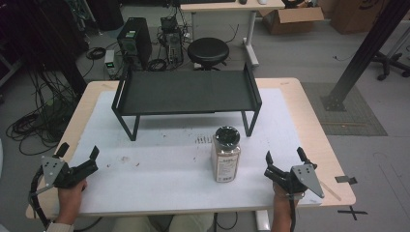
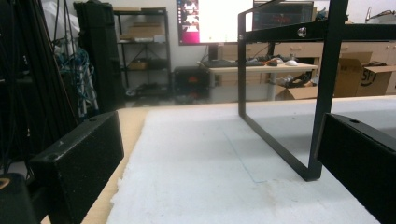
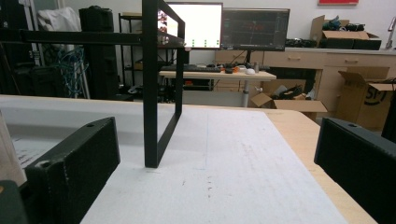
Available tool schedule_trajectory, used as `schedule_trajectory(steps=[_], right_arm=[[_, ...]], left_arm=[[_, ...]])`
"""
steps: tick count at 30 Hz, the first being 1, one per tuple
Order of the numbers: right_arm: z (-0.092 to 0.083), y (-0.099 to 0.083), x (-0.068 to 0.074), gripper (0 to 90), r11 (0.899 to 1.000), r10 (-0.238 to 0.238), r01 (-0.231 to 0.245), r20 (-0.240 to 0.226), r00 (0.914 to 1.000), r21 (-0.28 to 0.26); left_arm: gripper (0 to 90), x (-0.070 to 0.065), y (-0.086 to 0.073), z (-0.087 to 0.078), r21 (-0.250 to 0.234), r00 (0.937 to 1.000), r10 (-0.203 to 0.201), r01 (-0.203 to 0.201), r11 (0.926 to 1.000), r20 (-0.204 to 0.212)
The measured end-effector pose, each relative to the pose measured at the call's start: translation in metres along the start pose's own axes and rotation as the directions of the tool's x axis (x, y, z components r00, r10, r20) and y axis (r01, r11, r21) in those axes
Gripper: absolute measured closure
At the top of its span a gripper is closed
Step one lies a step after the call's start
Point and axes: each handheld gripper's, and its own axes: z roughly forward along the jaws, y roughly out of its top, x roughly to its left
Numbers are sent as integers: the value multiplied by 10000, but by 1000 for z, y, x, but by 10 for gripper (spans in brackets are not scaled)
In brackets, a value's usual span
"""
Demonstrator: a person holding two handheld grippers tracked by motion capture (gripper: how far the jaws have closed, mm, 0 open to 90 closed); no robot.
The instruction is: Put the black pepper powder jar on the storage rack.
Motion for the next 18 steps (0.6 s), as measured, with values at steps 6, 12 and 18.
schedule_trajectory(steps=[6, 12, 18], right_arm=[[0, 0, 0, 0, 10000, 40, -40, 3, 10000, -21], [-1, 0, -1, 0, 9999, 134, -134, -2, 9999, -90], [2, 3, -2, 0, 9994, 260, -261, 14, 9997, 217]], left_arm=[[16, 0, 0, 0, 17, 10000, -8, 8, 10000, 0], [16, 0, 0, 0, 8, 10000, 0, 0, 10000, -2], [16, 0, 0, 0, 20, 10000, -1, 1, 10000, 5]])
